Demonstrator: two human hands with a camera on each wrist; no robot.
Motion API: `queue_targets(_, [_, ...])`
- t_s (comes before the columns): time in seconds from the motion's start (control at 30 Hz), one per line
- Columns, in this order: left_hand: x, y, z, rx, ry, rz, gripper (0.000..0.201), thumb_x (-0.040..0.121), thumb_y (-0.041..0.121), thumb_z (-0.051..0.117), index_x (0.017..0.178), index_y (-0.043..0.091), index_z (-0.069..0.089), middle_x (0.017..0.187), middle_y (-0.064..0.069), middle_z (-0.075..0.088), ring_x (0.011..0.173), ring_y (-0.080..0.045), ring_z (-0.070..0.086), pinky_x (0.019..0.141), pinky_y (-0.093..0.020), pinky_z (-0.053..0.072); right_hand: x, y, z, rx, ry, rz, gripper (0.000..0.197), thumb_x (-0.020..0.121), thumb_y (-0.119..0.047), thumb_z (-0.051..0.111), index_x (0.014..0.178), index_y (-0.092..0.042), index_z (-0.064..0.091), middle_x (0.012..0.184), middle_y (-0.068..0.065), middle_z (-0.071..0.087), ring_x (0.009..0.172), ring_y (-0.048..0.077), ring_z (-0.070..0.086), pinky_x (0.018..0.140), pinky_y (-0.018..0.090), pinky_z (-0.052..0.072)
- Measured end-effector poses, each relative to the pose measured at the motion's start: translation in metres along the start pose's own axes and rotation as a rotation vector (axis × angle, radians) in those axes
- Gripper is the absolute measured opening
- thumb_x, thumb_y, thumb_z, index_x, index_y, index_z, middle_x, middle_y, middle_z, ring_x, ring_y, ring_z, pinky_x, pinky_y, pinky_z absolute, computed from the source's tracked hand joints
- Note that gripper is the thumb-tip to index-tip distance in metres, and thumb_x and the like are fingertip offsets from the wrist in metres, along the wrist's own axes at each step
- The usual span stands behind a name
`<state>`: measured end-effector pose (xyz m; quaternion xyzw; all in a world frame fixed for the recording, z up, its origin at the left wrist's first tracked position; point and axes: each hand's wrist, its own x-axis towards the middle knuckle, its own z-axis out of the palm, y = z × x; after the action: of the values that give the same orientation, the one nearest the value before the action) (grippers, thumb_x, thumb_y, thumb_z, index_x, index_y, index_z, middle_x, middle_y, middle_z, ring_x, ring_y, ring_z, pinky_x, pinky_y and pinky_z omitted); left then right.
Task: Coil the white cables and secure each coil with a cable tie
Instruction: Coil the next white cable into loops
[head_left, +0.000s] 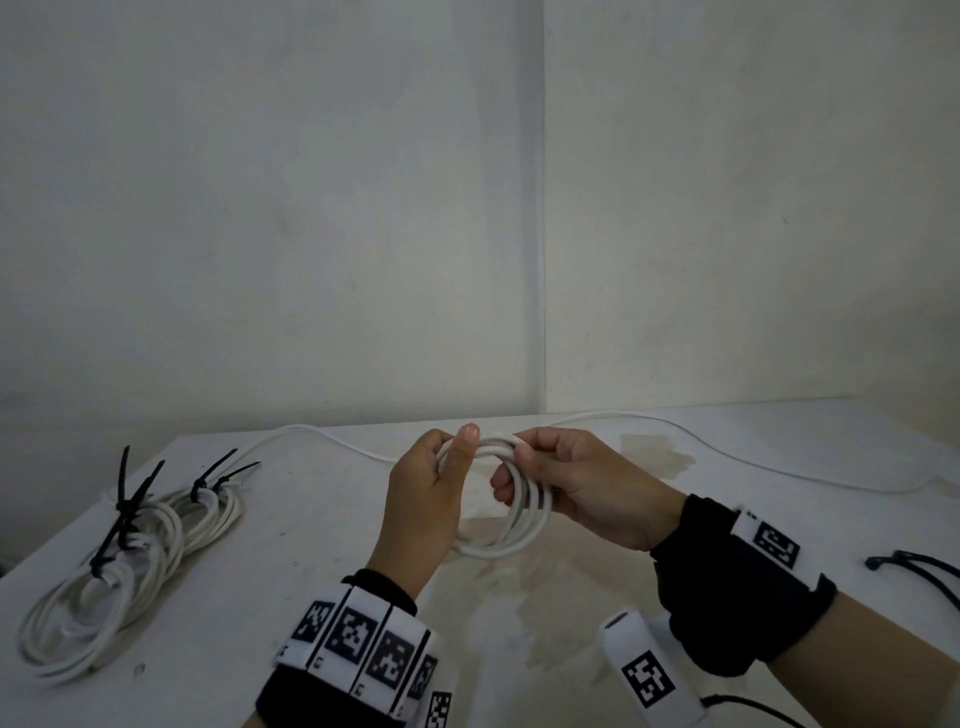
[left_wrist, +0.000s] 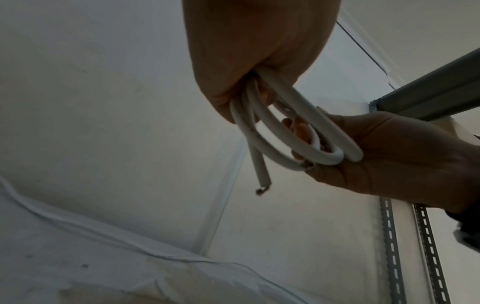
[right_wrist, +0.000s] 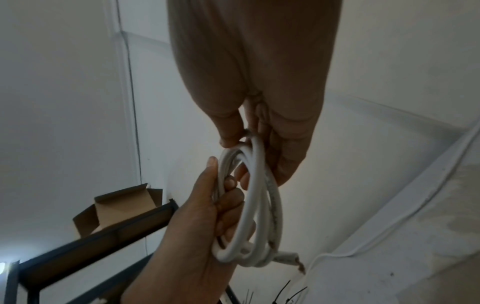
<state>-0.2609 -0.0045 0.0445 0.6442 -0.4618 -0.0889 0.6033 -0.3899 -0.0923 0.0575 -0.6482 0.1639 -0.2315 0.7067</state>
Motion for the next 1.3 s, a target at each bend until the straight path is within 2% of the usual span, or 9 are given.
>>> queue_targets(0.23, [0.004, 0.004, -0.005, -0.065, -0.153, -0.104, 0.036, 0.092, 0.034, 0.048, 0.069, 0.008, 0.051, 0.049, 0.003, 0.037, 0.039, -0.007, 0.034, 0.046, -0.024, 0.034, 0.003, 0.000, 0.003, -0.106, 0.105, -0.064, 0.021, 0.097, -0.014, 0.043, 0.088, -0.004, 0.059, 0.066, 0.000, 0.058, 0.058, 0.010, 0.059, 0.063, 0.019, 0.052])
queue_targets(0.33, [0.007, 0.006, -0.008, -0.008, -0.251, -0.084, 0.032, 0.084, 0.029, 0.063, 0.067, 0.009, 0.046, 0.053, 0.001, 0.038, 0.044, -0.011, 0.037, 0.049, -0.026, 0.036, 0.004, -0.001, 0.003, -0.072, 0.115, -0.062, 0.026, 0.098, -0.017, 0.040, 0.083, -0.005, 0.057, 0.063, 0.001, 0.056, 0.057, 0.012, 0.053, 0.057, 0.018, 0.048])
queue_targets(0.47, [0.003, 0.004, -0.007, -0.007, -0.179, -0.080, 0.039, 0.081, 0.024, 0.068, 0.058, 0.014, 0.037, 0.050, 0.003, 0.034, 0.047, -0.016, 0.035, 0.050, -0.031, 0.033, 0.002, -0.003, 0.004, -0.022, 0.061, -0.035, 0.023, 0.097, -0.019, 0.040, 0.095, -0.006, 0.059, 0.067, 0.003, 0.056, 0.057, 0.011, 0.056, 0.059, 0.019, 0.049])
queue_targets(0.73, [0.001, 0.002, -0.007, -0.029, -0.060, -0.069, 0.037, 0.082, 0.025, 0.066, 0.060, 0.014, 0.039, 0.049, 0.008, 0.034, 0.048, -0.014, 0.031, 0.054, -0.035, 0.032, -0.002, -0.002, 0.002, -0.362, 0.081, -0.113, 0.005, 0.088, -0.016, 0.061, 0.090, -0.013, 0.063, 0.072, -0.003, 0.058, 0.072, 0.015, 0.052, 0.066, 0.018, 0.044])
queue_targets(0.9, [-0.004, 0.002, -0.006, -0.036, -0.093, -0.114, 0.034, 0.083, 0.022, 0.065, 0.061, 0.014, 0.040, 0.053, 0.002, 0.035, 0.053, -0.017, 0.033, 0.055, -0.034, 0.032, -0.001, 0.003, -0.002, -0.253, 0.088, -0.051, 0.006, 0.085, -0.008, 0.063, 0.082, -0.013, 0.065, 0.067, 0.000, 0.059, 0.068, 0.016, 0.055, 0.070, 0.025, 0.047])
queue_targets(1.07, [-0.004, 0.002, -0.008, -0.061, -0.108, -0.091, 0.033, 0.088, 0.022, 0.059, 0.062, 0.013, 0.039, 0.052, 0.002, 0.035, 0.044, -0.010, 0.033, 0.046, -0.021, 0.032, -0.003, 0.002, 0.000, -0.274, 0.063, -0.059, 0.008, 0.092, -0.015, 0.054, 0.089, -0.011, 0.060, 0.074, 0.002, 0.063, 0.066, 0.010, 0.062, 0.062, 0.019, 0.051])
queue_targets(1.17, [-0.005, 0.003, -0.005, -0.119, -0.132, -0.125, 0.031, 0.091, 0.024, 0.054, 0.066, 0.012, 0.042, 0.049, 0.002, 0.038, 0.041, -0.009, 0.038, 0.044, -0.018, 0.036, 0.000, 0.003, 0.004, -0.274, 0.057, -0.080, 0.017, 0.097, -0.024, 0.043, 0.089, -0.012, 0.052, 0.068, -0.002, 0.061, 0.068, 0.014, 0.064, 0.069, 0.032, 0.044])
queue_targets(1.23, [-0.007, 0.006, -0.003, -0.206, -0.193, -0.185, 0.033, 0.091, 0.030, 0.050, 0.065, 0.012, 0.040, 0.045, 0.009, 0.037, 0.041, -0.008, 0.038, 0.048, -0.020, 0.040, 0.002, 0.005, 0.005, -0.195, 0.092, -0.095, 0.019, 0.097, -0.026, 0.041, 0.090, -0.010, 0.051, 0.060, -0.004, 0.050, 0.052, 0.007, 0.055, 0.068, 0.035, 0.042])
queue_targets(1.3, [-0.009, 0.009, -0.001, -0.337, -0.262, -0.234, 0.036, 0.088, 0.039, 0.046, 0.067, 0.011, 0.037, 0.046, 0.010, 0.032, 0.041, -0.007, 0.034, 0.051, -0.022, 0.043, 0.004, 0.005, 0.005, -0.184, 0.146, -0.131, 0.023, 0.097, -0.027, 0.040, 0.090, -0.007, 0.049, 0.060, -0.001, 0.038, 0.044, 0.004, 0.038, 0.055, 0.025, 0.042])
